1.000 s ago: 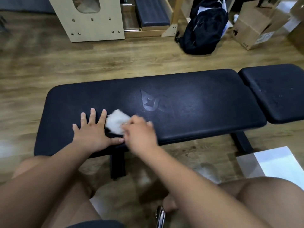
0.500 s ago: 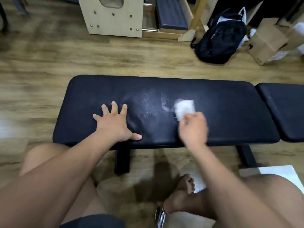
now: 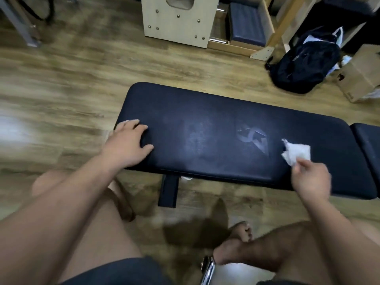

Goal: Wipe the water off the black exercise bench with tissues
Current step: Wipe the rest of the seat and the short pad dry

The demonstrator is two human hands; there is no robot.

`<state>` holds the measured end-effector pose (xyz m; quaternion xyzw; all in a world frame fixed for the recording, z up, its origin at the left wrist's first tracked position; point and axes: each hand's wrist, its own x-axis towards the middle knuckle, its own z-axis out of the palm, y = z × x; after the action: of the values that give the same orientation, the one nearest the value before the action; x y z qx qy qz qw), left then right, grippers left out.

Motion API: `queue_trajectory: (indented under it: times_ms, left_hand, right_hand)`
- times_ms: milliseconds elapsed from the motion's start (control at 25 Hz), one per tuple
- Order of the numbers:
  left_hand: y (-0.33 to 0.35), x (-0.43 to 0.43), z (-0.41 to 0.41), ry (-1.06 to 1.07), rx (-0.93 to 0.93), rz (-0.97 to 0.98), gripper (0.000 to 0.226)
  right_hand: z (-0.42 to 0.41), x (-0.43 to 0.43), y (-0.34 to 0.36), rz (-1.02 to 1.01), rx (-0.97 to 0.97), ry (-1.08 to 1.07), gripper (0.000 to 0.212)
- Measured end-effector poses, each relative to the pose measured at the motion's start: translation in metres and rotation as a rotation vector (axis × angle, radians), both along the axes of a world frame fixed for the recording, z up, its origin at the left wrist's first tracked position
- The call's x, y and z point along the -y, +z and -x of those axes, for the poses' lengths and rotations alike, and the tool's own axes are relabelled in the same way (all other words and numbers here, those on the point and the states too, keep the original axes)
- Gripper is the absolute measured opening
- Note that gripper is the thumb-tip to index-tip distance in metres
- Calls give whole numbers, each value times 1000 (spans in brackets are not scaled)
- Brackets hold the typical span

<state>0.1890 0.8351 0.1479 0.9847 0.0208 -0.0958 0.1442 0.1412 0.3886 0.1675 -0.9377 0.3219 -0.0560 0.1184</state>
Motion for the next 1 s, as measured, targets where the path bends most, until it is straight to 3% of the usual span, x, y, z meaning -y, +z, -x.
queue_trajectory:
  times_ms: [120, 320, 520, 640, 760, 840, 920, 1000]
  left_hand:
    - [1, -1, 6, -28, 32, 35, 63]
    - [4, -19, 24, -44, 61, 149, 52]
    - [1, -45, 32, 206, 209, 359, 31]
    - [5, -52, 35, 317, 211, 361, 30]
    - [8, -50, 32, 351, 194, 367, 25]
    - [9, -49, 29, 367, 194, 371, 22]
    - [10, -48, 28, 360, 178, 363, 27]
    - [12, -48, 28, 344, 132, 359, 32]
  right_hand:
    - [-2, -57, -8, 38, 32, -56, 32]
    - [-1, -243, -26, 18, 105, 421, 32]
    - [-7, -377, -22, -49, 43, 902, 20]
    - [-32, -384, -20, 14, 15, 1126, 21]
    - [-50, -354, -26, 4, 176, 1349, 20]
    - [-77, -338, -28, 41, 152, 1530, 24]
    - [-122, -333, -21, 169, 82, 1517, 25]
    - [-181, -331, -12, 316, 2, 1300, 26]
